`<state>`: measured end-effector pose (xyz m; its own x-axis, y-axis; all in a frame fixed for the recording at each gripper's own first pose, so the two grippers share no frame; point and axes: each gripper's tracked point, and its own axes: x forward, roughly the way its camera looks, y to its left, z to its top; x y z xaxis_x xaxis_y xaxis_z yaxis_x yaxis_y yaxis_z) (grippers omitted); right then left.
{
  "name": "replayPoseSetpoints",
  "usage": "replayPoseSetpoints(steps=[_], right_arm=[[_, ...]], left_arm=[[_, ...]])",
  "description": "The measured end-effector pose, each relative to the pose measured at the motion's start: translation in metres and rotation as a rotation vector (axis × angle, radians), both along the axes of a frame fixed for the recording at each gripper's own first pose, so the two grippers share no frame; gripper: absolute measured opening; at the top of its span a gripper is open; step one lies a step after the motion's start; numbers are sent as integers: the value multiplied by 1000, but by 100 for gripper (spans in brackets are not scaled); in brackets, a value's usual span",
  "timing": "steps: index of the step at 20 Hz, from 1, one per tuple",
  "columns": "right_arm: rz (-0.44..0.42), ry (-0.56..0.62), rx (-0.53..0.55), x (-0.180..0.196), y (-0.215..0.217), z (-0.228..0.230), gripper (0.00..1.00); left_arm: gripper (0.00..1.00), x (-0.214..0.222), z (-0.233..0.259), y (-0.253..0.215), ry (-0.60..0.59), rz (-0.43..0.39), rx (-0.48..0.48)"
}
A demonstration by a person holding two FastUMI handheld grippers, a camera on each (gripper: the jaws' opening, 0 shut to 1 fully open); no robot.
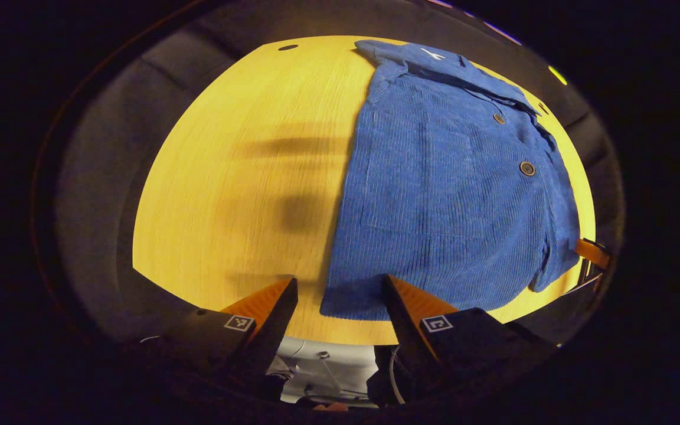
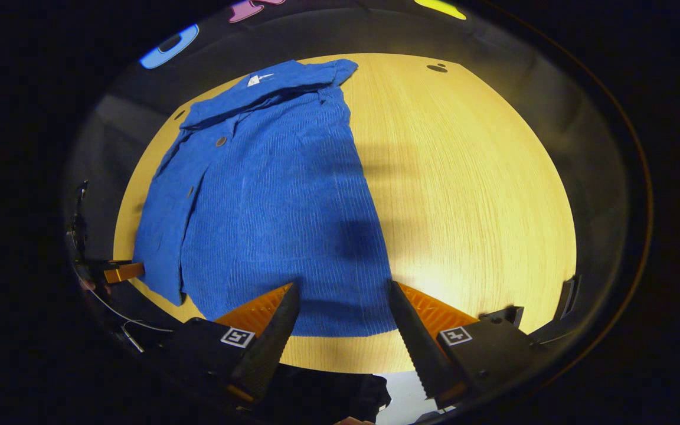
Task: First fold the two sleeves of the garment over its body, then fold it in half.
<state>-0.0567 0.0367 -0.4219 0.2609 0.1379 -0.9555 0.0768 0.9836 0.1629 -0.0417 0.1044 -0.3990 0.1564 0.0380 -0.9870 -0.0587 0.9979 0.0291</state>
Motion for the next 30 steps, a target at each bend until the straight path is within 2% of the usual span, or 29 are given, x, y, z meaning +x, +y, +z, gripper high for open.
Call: replayPoseSetpoints(steps=[3, 6, 7, 8, 9, 11, 12, 14, 15, 16, 17, 18, 19, 24, 27, 30], right_arm=[[-17, 33, -42, -4, -9, -16, 98], [19, 58, -95, -13, -10, -17, 98], [10, 42, -97, -10, -11, -17, 92], [-9, 54, -91, -11, -11, -18, 93], [-25, 43, -90, -9, -11, -17, 98], [-13, 62, -85, -12, -9, -19, 97], [-20, 64, -51, -7, -1, -15, 96], [-128, 37, -3, -1, 11, -16, 38], [-85, 45, 8, -1, 14, -16, 9], [-79, 46, 13, 0, 11, -15, 9], [-93, 59, 29, -5, 13, -15, 10], [-131, 58, 41, -8, 13, -7, 9], [-145, 44, 51, 0, 15, -6, 1], [-166, -108, 117, 35, 29, 70, 1], [-128, -202, 124, 70, 40, 121, 1], [-120, -287, 131, 120, 49, 163, 1]], left_arm=[[85, -1, 0, 0, 6, -19, -7], [84, -1, 0, -2, 6, -44, -3], [84, 1, 1, -3, 1, -61, -6], [81, 1, 1, -4, 3, -77, -6], [79, 3, 0, -8, -5, -101, -7], [68, 3, -1, -19, -13, -158, -13], [52, 6, 1, -26, -30, -179, -19], [21, 12, 0, -33, -80, -192, -12], [5, 11, -2, -34, -85, -183, -17], [5, 11, -4, -34, -104, -142, -37], [0, 15, 0, -36, -98, -107, -72], [0, 12, 1, -41, -83, -86, -131], [0, 13, 8, -43, -92, -70, -166], [0, 50, 79, -46, -243, -75, -276], [0, 90, 134, -51, -326, -54, -366], [0, 139, 186, -46, -396, -91, -381]])
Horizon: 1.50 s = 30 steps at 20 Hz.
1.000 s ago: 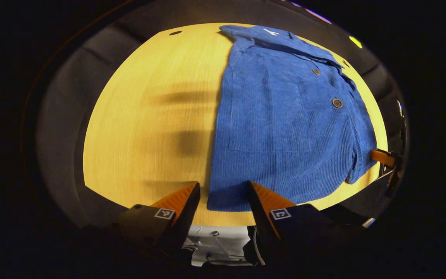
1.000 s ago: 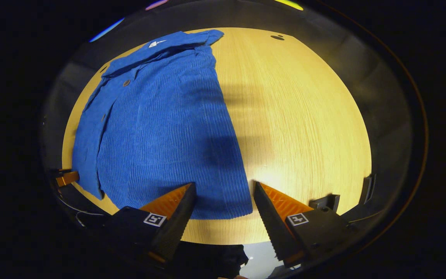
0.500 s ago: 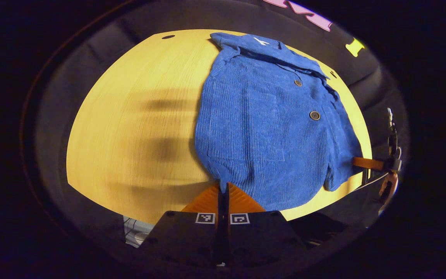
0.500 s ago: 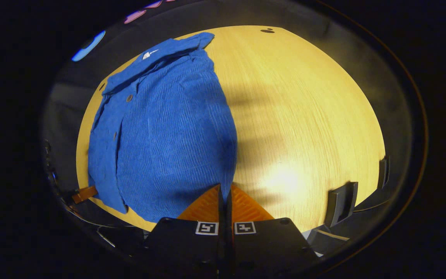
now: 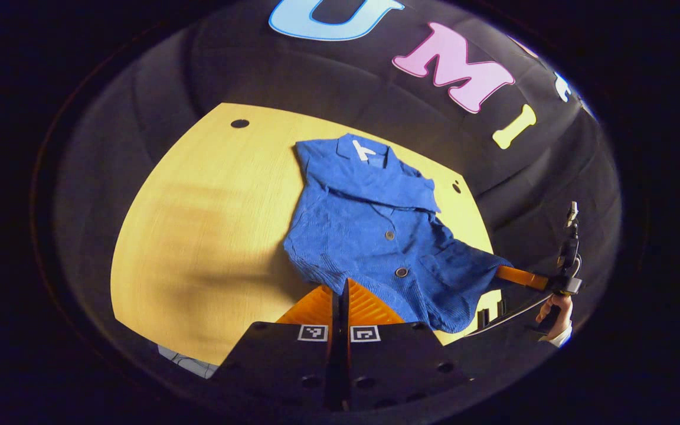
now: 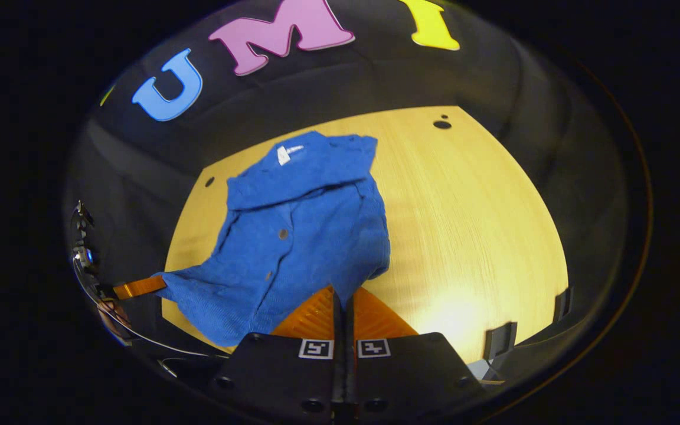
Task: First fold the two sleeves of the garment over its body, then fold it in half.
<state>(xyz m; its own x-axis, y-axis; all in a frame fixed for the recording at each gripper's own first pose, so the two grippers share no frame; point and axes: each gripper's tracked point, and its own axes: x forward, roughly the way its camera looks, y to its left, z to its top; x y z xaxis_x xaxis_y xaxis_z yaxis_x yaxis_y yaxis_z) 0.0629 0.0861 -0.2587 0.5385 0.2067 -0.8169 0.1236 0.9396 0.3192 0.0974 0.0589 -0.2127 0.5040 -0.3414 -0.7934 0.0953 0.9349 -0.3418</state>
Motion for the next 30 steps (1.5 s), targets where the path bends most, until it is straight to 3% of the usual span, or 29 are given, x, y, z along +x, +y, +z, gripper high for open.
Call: replayPoseSetpoints(steps=[3, 6, 8, 13, 16, 21, 23, 24, 25, 27, 28, 29, 30], right_arm=[[-30, -68, -15, 67, -2, 23, 0], [-94, -108, 26, 148, -8, 28, 1], [-154, -113, 63, 213, -21, 13, 0], [-337, -36, 264, 326, -32, -52, 0], [-429, 28, 336, 363, -33, -112, 0], [-560, 153, 508, 391, -27, -168, 0], [-614, 160, 637, 403, -20, -163, 1], [-641, 127, 682, 412, -21, -156, 5], [-664, 77, 705, 426, -26, -154, 16], [-716, 11, 753, 443, -42, -140, 63], [-727, -8, 757, 442, -44, -131, 60], [-716, -28, 732, 441, -49, -122, 80], [-683, -59, 695, 439, -54, -120, 94]], left_arm=[[0, 59, 32, 12, -104, -8, 49], [0, 131, 43, 16, -114, 96, -4], [0, 179, 25, 27, -74, 166, -2], [0, 288, -35, 44, 15, 297, -14], [0, 327, -82, 46, 42, 332, 50], [2, 348, -128, 50, 94, 390, 34], [38, 347, -124, 58, 86, 452, -8], [58, 347, -121, 62, 65, 478, -16], [65, 347, -117, 68, 42, 494, -18], [76, 343, -104, 78, 16, 497, 1], [83, 344, -95, 79, -7, 494, 14], [85, 350, -86, 71, -30, 485, 16], [82, 349, -72, 62, -63, 457, 10]])
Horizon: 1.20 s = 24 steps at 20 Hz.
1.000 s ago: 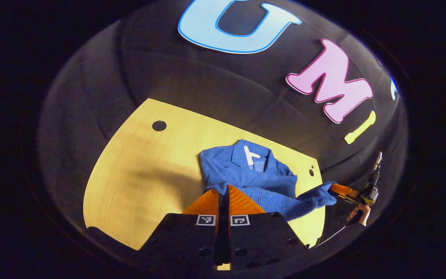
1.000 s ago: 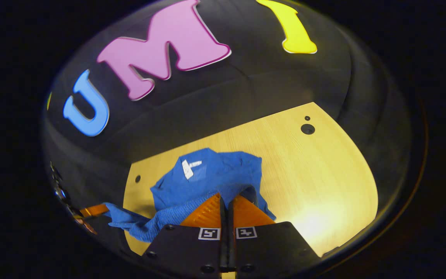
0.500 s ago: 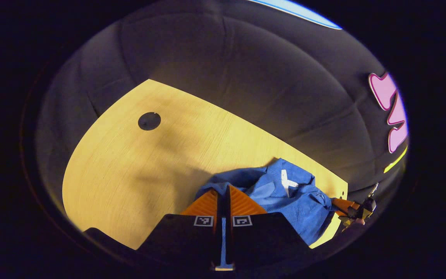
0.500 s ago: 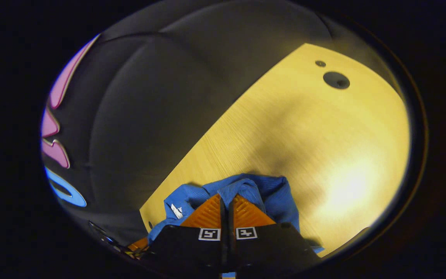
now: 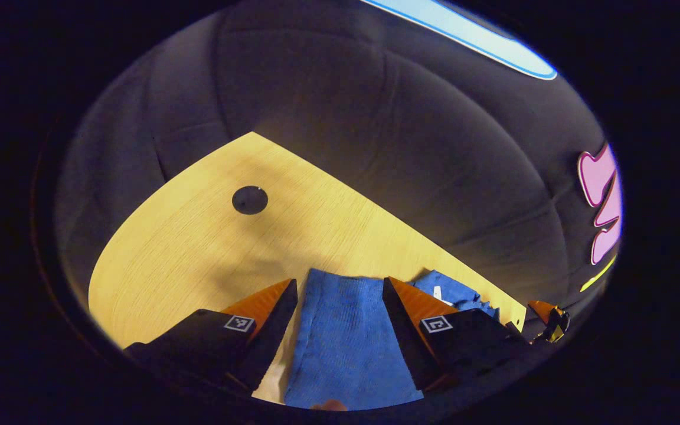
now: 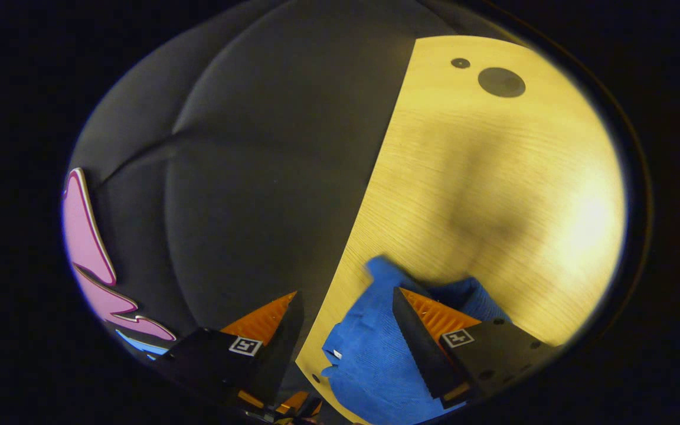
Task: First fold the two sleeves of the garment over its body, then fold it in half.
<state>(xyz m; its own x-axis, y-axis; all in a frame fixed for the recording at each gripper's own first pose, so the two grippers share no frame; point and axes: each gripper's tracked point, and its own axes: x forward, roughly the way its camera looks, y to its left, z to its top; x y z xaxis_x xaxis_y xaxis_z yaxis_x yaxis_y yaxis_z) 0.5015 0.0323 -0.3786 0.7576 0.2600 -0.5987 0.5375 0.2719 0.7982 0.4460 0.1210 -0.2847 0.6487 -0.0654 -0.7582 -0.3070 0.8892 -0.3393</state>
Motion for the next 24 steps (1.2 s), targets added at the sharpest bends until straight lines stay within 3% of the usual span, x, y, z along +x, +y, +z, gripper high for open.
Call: replayPoseSetpoints(steps=[5, 6, 7, 12, 17, 20, 24], right_arm=[[168, -155, -275, -46, 6, 70, 95], [196, -197, -333, -58, 8, 89, 82], [219, -234, -379, -74, 12, 110, 95], [319, -389, -618, -192, 42, 206, 96], [325, -560, -808, -329, 82, 295, 97], [297, -599, -926, -397, 91, 314, 96], [317, -617, -1016, -457, 107, 324, 96]], left_arm=[[85, -39, 76, -37, -190, -157, 146], [85, -54, 90, -47, -221, -192, 171], [85, -74, 104, -55, -253, -222, 201], [85, -175, 178, -102, -433, -367, 308], [84, -289, 239, -123, -573, -352, 268], [83, -337, 257, -122, -673, -343, 298], [84, -395, 258, -123, -703, -355, 352]])
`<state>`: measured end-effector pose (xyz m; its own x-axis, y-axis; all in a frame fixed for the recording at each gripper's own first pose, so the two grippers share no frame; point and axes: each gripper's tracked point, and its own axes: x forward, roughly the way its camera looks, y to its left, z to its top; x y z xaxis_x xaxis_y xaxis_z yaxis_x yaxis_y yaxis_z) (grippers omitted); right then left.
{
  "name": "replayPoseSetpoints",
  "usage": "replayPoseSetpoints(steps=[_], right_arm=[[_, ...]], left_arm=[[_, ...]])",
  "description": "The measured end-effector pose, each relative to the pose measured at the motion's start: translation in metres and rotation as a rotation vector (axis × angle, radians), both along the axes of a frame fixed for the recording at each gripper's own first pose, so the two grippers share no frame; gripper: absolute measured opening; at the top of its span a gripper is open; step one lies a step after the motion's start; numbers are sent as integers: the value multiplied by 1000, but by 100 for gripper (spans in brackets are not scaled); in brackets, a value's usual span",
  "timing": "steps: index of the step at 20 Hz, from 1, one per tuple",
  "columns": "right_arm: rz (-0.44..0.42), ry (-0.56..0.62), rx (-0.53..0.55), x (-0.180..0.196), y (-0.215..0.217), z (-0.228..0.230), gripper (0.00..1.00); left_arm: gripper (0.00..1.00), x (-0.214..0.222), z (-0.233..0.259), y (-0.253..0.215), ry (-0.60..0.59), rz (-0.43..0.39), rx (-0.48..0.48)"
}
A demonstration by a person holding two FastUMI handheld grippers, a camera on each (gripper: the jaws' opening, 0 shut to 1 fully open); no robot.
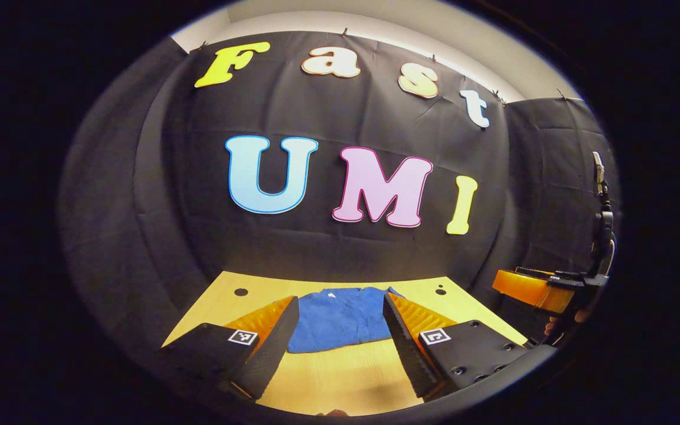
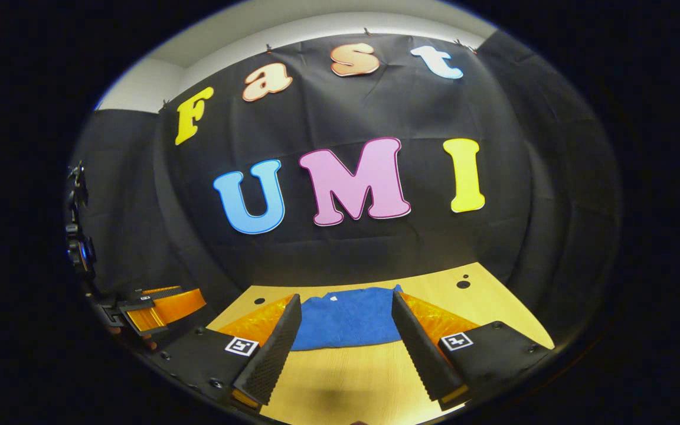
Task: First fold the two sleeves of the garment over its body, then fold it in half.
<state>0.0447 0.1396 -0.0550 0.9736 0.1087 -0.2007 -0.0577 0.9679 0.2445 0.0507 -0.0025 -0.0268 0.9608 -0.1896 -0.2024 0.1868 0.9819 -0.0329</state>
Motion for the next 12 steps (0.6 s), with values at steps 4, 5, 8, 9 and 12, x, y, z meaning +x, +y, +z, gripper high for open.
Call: replayPoseSetpoints(steps=[4, 5, 8, 9, 12], right_arm=[[17, -39, -47, -23, 8, 17, 96], [15, -50, -63, -26, 7, 22, 96], [21, -44, -65, -24, 4, 30, 96], [16, -58, -66, -24, 1, 37, 96], [2, -83, -81, -29, -10, 51, 96]], left_arm=[[84, -35, 17, 5, -50, 37, 49], [82, -39, 22, 7, -65, 52, 66], [82, -49, 33, 1, -74, 74, 67], [80, -51, 35, -3, -73, 76, 57], [82, -50, 39, -9, -76, 90, 47]])
